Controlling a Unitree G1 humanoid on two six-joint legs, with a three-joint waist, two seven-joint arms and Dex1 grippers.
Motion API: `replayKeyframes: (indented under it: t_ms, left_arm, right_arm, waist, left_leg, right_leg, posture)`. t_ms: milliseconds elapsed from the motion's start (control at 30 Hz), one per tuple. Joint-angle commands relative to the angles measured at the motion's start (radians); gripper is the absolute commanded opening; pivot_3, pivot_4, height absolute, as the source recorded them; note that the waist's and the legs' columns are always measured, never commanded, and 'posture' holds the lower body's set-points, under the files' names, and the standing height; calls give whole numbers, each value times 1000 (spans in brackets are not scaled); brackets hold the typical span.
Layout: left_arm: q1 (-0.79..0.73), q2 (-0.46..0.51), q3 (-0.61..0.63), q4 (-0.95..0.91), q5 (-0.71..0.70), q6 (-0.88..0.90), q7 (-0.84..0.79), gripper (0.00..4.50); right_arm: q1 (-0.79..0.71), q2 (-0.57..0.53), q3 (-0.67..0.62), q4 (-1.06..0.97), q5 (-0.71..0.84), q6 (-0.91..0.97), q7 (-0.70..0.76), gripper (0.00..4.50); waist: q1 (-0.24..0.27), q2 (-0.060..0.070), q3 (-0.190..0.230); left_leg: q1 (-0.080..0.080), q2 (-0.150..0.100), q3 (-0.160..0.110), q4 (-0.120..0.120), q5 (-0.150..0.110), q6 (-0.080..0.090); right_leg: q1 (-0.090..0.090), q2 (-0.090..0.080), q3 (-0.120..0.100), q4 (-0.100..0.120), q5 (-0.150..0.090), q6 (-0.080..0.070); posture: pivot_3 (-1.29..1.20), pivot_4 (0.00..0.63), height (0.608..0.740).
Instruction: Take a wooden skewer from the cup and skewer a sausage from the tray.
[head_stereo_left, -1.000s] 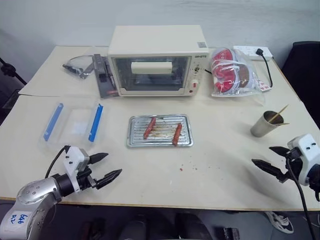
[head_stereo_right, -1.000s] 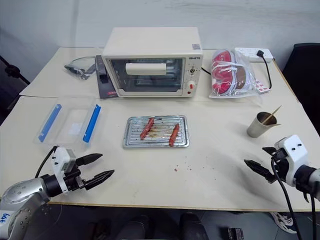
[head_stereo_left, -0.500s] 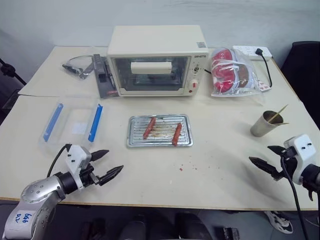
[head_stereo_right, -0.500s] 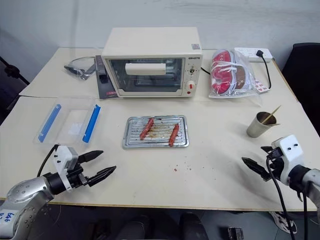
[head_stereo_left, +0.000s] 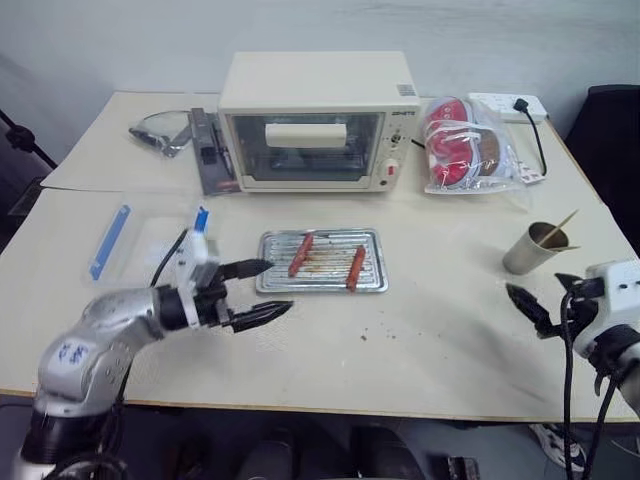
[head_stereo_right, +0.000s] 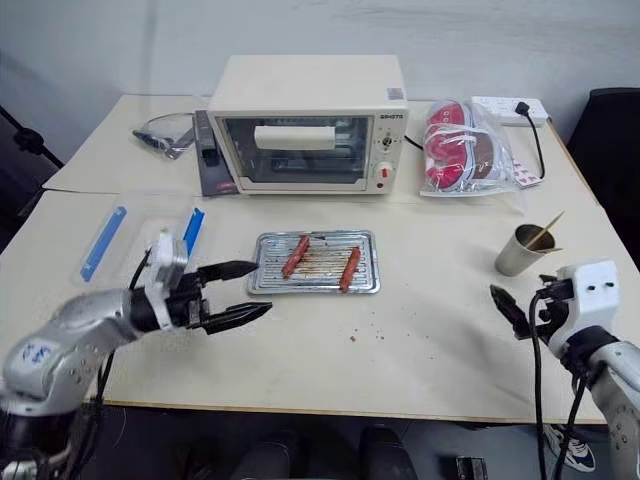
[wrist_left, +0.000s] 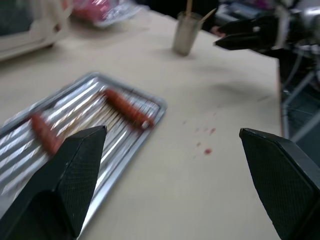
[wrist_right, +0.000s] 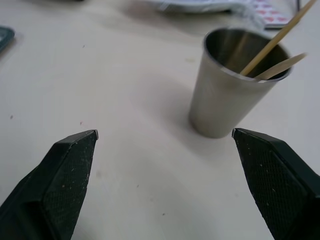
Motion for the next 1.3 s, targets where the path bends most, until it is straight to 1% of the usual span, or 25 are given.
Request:
replayKeyframes:
  t_ms: [33, 133, 233, 300, 433, 533, 600, 667, 833, 867, 900, 1033, 1100, 1133, 1300]
  left_arm:
    - [-159, 13, -35, 42, -80, 54, -90, 4494]
    - [-316, -17, -87, 127, -59, 50, -126, 4494]
    - [-390, -39, -118, 180, -45, 42, -158, 4494]
    - [-443, -71, -169, 215, -5, 2, -190, 4494]
    - [-474, -109, -247, 254, 95, -90, -223, 4494]
    - [-478, -135, -257, 268, 111, -109, -225, 4494]
    - [-478, -151, -261, 266, 118, -113, -219, 4500]
    - [-476, -160, -261, 262, 122, -115, -216, 4500]
    - [-470, -170, -248, 254, 123, -108, -212, 4500]
    - [-469, -170, -248, 252, 122, -107, -211, 4500]
    - [-467, -170, -248, 250, 122, -107, -211, 4500]
    - [-463, -172, -251, 248, 126, -111, -213, 4500]
    - [-465, -174, -253, 253, 130, -116, -213, 4500]
    - [-466, -175, -253, 256, 132, -119, -215, 4500]
    - [-469, -181, -253, 263, 136, -125, -220, 4500]
  right_arm:
    - [-58, 27, -84, -35, 49, 18, -87, 4500]
    - [-118, 48, -89, -14, 83, 25, -121, 4500]
    - [-152, 57, -83, 2, 96, 23, -142, 4500]
    - [-195, 80, -75, 47, 108, -3, -152, 4500]
    - [-248, 97, -28, 124, 83, -46, -158, 4500]
    - [-272, 101, 1, 163, 70, -75, -153, 4500]
    - [-285, 101, 20, 193, 58, -94, -153, 4205]
    - [-292, 102, 28, 212, 54, -108, -153, 3787]
    - [-295, 103, 38, 235, 53, -136, -152, 2588]
    - [-295, 101, 40, 241, 50, -139, -155, 2246]
    - [-294, 101, 42, 245, 48, -143, -159, 2121]
    - [-292, 102, 49, 256, 46, -158, -160, 2121]
    - [-296, 107, 45, 262, 48, -171, -166, 1802]
    - [-298, 107, 45, 265, 47, -176, -167, 1711]
    - [-308, 95, 56, 278, 39, -193, -167, 369]
  waist:
    - [-3, 0, 0]
    - [-8, 0, 0]
    - [-11, 0, 0]
    - [-17, 0, 0]
    - [-21, 0, 0]
    - [-23, 0, 0]
    - [-24, 0, 0]
    - [-23, 0, 0]
    - [-22, 0, 0]
    - [-21, 0, 0]
    - [-21, 0, 0]
    - [-22, 0, 0]
    - [-22, 0, 0]
    - [-22, 0, 0]
    - [-22, 0, 0]
  left_leg:
    - [0, 0, 0, 0, 0, 0]
    - [0, 0, 0, 2, 0, 0]
    - [-1, 0, 0, 2, 0, 0]
    - [-1, 0, 0, 2, 0, 0]
    - [-2, 0, 0, 3, 0, 0]
    - [-2, 0, 1, 2, 0, 0]
    - [-2, 0, 1, 3, 0, 0]
    - [-2, 0, 1, 3, 0, 0]
    - [-2, 0, 1, 3, 0, 0]
    - [-2, 0, 1, 3, 0, 0]
    - [-2, 0, 1, 3, 0, 0]
    - [-2, 0, 1, 3, 0, 0]
    - [-2, 0, 1, 3, 0, 0]
    - [-2, 0, 1, 3, 0, 0]
    - [-2, 0, 1, 3, 0, 0]
  right_leg:
    - [0, 0, 0, 1, 0, 0]
    - [-1, 1, 0, 2, 0, 0]
    - [-1, 1, 0, 3, 0, 0]
    - [-1, 1, 0, 5, 0, 0]
    - [-1, 1, 0, 5, 0, 0]
    - [-2, 1, 1, 5, 0, 0]
    - [-2, 1, 1, 5, 0, 0]
    - [-2, 1, 1, 5, 0, 0]
    - [-2, 1, 1, 5, 0, 0]
    - [-2, 1, 1, 5, 0, 0]
    - [-2, 1, 1, 5, 0, 0]
    - [-2, 1, 1, 5, 0, 0]
    - [-2, 1, 1, 5, 0, 0]
    - [-2, 1, 1, 5, 0, 0]
    - [-2, 1, 1, 5, 0, 0]
  posture:
    - [0, 150, 740]
    - [0, 150, 740]
    - [0, 150, 740]
    - [0, 150, 740]
    - [0, 150, 740]
    - [0, 150, 740]
    - [0, 150, 740]
    - [0, 150, 740]
    - [0, 150, 740]
    - [0, 150, 740]
    - [0, 150, 740]
    - [0, 150, 740]
    - [0, 150, 740]
    - [0, 150, 740]
    - [0, 150, 740]
